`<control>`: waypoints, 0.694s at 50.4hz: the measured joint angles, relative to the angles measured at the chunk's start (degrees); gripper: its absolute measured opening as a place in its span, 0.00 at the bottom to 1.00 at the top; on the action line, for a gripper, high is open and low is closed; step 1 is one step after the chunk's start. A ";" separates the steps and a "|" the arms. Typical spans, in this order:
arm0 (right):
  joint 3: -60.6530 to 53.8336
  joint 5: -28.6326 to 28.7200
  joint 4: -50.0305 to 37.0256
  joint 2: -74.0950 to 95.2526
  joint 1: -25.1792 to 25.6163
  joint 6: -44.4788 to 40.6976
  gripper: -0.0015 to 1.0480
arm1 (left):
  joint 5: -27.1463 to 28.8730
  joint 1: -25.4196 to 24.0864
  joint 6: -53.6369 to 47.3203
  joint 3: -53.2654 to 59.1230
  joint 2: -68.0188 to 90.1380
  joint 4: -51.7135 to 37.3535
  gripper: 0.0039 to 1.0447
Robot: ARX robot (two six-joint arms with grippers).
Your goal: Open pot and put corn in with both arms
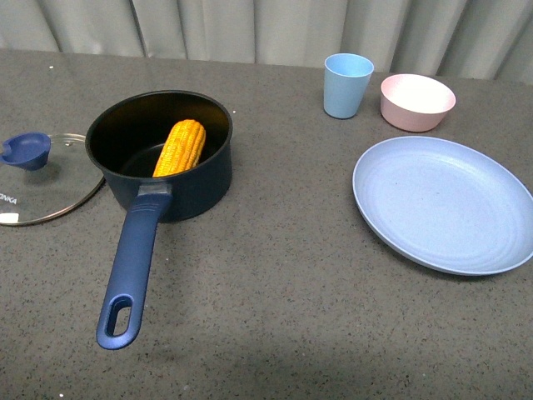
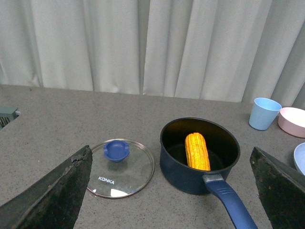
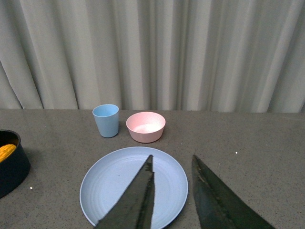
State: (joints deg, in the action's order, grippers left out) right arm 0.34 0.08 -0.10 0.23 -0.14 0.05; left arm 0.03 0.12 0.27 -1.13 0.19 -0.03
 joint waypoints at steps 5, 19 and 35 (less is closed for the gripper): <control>0.00 0.00 0.00 0.00 0.00 0.00 0.39 | 0.00 0.00 0.00 0.00 0.00 0.00 0.94; 0.00 -0.02 0.00 0.00 0.00 0.00 0.80 | 0.00 0.00 0.00 0.00 0.00 0.00 0.94; 0.00 -0.02 0.00 0.00 0.00 0.02 0.91 | 0.00 0.00 0.00 0.00 0.00 0.02 0.94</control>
State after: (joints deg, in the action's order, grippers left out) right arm 0.34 0.05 -0.10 0.23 -0.14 0.08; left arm 0.03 0.12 0.27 -1.13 0.19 -0.01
